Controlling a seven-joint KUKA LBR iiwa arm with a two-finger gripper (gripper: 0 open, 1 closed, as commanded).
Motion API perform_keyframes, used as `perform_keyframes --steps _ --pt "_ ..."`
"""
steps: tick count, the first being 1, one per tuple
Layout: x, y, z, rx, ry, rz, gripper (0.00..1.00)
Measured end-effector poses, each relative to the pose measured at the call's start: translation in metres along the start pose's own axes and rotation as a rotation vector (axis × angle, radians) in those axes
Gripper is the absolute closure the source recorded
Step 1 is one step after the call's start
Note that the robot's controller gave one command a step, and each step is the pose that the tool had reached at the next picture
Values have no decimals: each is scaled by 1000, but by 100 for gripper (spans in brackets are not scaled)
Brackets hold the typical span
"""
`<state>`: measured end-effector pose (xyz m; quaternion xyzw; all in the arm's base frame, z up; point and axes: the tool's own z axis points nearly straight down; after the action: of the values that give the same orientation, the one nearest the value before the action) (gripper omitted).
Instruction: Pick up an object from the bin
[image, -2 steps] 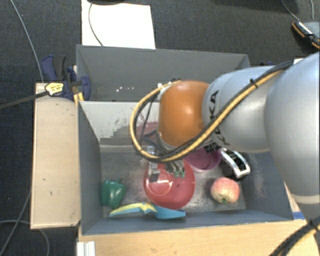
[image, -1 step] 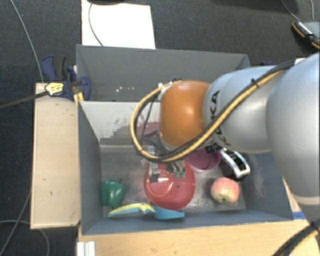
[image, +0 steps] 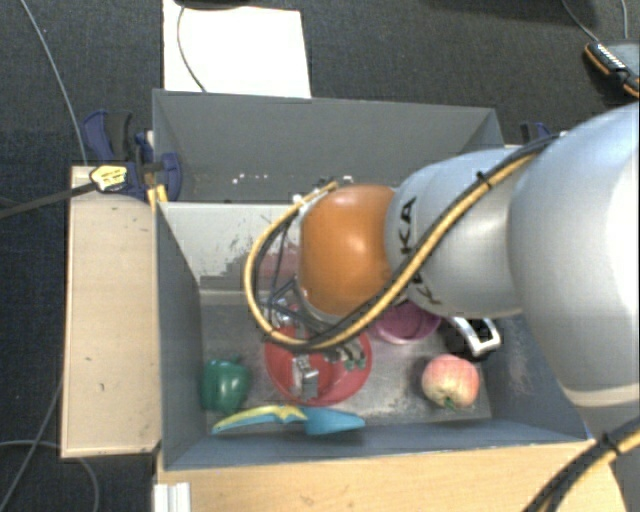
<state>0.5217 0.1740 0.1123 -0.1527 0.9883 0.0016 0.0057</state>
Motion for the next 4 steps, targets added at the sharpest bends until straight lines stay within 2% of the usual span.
perform_keyframes --steps 1,2,3,4 --pt "0 0 -1 0 -1 3 0" --pt "10 -40 30 0 -4 15 0" --pt "-4 -48 21 -1 -18 35 100" --pt "-4 -48 21 -1 -18 37 100"
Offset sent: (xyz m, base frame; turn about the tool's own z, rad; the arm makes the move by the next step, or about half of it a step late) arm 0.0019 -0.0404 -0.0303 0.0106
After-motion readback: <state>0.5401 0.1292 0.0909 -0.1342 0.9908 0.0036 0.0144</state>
